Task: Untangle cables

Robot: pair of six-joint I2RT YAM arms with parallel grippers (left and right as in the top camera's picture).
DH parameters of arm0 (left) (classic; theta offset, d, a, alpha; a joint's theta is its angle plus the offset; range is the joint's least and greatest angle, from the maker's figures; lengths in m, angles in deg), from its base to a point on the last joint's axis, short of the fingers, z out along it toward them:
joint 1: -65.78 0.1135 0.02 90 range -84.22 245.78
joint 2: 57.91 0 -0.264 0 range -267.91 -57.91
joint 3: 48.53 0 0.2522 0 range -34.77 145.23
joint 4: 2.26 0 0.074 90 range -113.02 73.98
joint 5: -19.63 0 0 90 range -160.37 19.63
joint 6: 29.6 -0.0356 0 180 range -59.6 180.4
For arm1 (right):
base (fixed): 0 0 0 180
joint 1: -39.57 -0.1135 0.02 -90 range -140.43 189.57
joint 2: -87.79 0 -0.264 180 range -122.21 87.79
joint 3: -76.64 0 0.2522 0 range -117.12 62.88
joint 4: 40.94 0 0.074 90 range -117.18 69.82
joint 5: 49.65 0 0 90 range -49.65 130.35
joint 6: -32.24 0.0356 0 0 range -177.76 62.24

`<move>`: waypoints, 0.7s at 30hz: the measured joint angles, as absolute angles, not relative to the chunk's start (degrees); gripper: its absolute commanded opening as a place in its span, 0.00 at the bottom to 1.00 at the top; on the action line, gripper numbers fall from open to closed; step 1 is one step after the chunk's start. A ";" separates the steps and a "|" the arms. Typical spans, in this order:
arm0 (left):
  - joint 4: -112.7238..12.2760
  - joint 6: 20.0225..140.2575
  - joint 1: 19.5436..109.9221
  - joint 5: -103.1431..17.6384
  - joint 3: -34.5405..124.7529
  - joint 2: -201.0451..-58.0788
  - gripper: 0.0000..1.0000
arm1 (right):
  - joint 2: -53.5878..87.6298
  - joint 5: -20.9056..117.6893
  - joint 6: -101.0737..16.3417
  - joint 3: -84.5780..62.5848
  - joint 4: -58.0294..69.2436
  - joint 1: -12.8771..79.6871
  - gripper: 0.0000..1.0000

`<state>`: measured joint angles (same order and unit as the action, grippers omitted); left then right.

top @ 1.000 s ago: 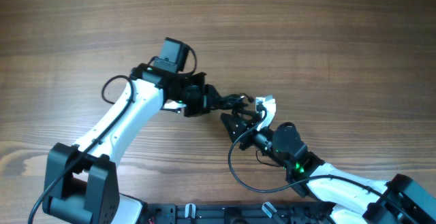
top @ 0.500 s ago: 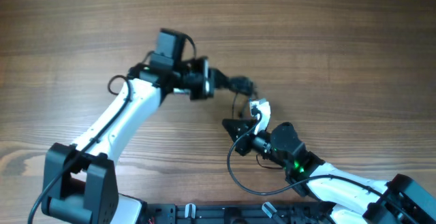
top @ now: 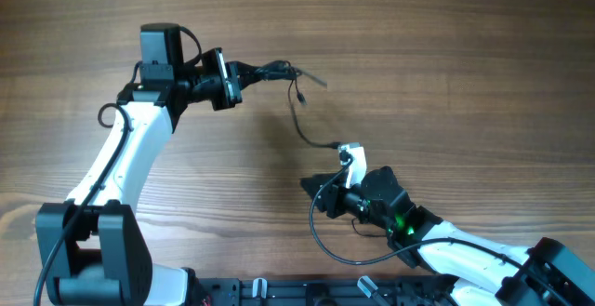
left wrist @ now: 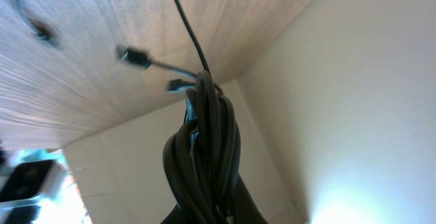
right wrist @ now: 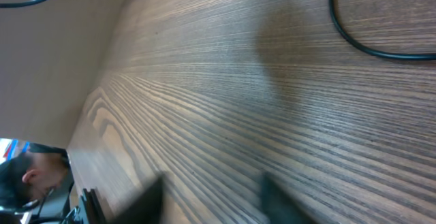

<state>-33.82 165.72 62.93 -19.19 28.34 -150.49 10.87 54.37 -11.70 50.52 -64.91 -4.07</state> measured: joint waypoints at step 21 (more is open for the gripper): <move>-44.53 87.21 60.50 -18.36 28.41 -150.49 0.04 | 10.87 64.01 12.12 50.74 -79.01 8.28 0.99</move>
<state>-44.53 87.21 60.50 -18.36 28.41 -150.49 10.87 64.01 12.12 50.74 -79.01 8.28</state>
